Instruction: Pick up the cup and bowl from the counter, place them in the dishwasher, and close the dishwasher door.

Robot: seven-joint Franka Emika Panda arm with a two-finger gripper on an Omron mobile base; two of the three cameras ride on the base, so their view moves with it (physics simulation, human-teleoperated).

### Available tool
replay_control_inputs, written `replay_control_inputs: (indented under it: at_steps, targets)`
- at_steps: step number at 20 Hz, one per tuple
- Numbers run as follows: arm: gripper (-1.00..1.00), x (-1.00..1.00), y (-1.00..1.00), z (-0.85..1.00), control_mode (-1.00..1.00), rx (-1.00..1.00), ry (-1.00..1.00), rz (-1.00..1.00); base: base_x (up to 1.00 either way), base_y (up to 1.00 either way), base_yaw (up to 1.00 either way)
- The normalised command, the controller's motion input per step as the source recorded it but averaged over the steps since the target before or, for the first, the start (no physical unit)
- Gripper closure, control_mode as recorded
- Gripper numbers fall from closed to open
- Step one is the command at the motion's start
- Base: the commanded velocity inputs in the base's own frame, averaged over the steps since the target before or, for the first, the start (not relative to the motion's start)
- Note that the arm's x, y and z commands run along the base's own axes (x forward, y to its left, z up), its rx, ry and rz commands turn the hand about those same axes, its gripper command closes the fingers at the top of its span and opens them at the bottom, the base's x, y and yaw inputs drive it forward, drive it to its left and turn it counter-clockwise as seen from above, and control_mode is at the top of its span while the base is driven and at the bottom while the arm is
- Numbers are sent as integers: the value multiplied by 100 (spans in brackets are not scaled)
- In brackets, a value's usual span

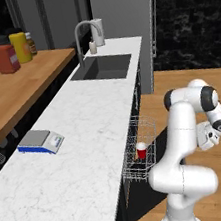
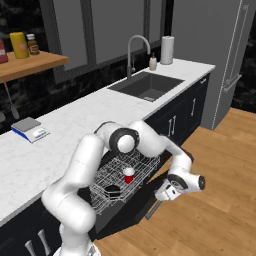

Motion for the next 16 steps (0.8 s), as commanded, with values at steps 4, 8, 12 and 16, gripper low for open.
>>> replay_control_inputs:
  at_steps: [4,8,12,16]
  targets:
    - [-100,-35,-84,-72,-100,1,0,0,0,0,0]
    - [-100,-27,-46,-93,-100,0,-3,0,0,0,0]
    - [-100,-3,-8,-99,-100,4,-1,0,0,0,0]
    - [-100,7,3,-88,-100,17,0,0,0,0,0]
